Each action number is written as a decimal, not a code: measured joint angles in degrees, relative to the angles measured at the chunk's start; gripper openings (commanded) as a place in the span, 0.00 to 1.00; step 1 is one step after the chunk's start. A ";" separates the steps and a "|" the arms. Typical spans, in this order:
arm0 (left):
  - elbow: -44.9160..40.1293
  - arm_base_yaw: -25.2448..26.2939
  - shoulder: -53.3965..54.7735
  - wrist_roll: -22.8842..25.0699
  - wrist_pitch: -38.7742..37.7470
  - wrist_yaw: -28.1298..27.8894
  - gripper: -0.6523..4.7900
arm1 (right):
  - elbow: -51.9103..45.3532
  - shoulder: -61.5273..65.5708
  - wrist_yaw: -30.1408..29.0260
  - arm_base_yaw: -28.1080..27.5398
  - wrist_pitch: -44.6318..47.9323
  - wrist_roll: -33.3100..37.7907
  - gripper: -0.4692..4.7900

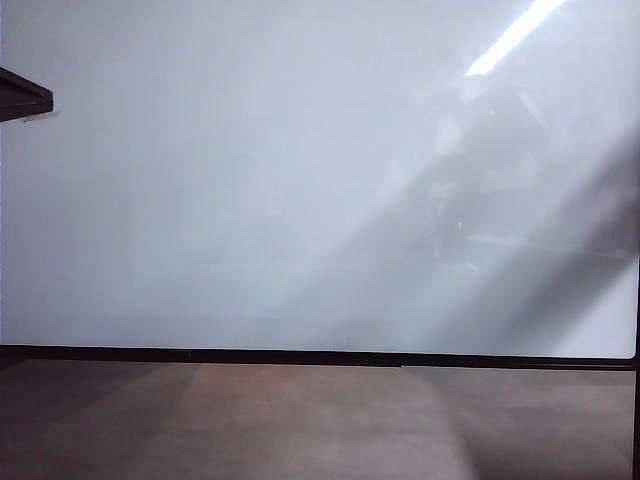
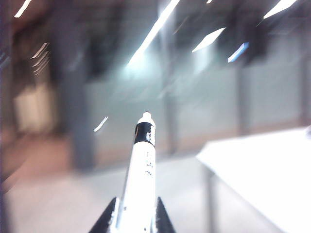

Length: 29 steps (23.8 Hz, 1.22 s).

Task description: Reach to the right to find the marker pen, pick it up, and write the number 17 on the whiteboard.

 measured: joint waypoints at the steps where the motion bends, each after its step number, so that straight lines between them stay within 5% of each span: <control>1: 0.00 0.00 0.00 0.02 -0.02 0.00 0.11 | -0.20 -7.78 2.78 -0.20 -6.38 -0.50 0.08; 5: 0.00 0.00 -0.02 0.02 0.00 -0.02 0.11 | -0.33 -26.03 3.56 -0.26 -19.02 -1.11 0.08; 9: 0.00 0.00 0.00 0.02 -3.80 -0.13 0.11 | 0.31 -43.28 3.69 7.32 -32.13 -2.60 0.08; 14: 8.59 0.00 0.04 0.02 -4.96 -3.48 0.11 | 0.02 -48.65 7.96 32.35 -41.11 -3.37 0.08; 16: 16.85 0.00 1.57 0.02 -3.74 -10.40 0.11 | 0.83 -46.12 14.08 44.04 -41.05 -3.91 0.08; 18: 22.62 0.00 4.87 0.02 -3.48 -15.50 0.11 | 2.89 -41.51 16.90 49.53 -41.53 -5.40 0.08; 22: 31.04 0.00 12.57 0.00 -3.61 -17.00 0.11 | 10.10 -31.98 17.90 52.78 -42.18 -6.40 0.08; 29: 33.73 0.00 17.25 0.00 -2.62 -17.03 0.11 | 16.50 -26.99 17.97 53.72 -41.83 -6.32 0.08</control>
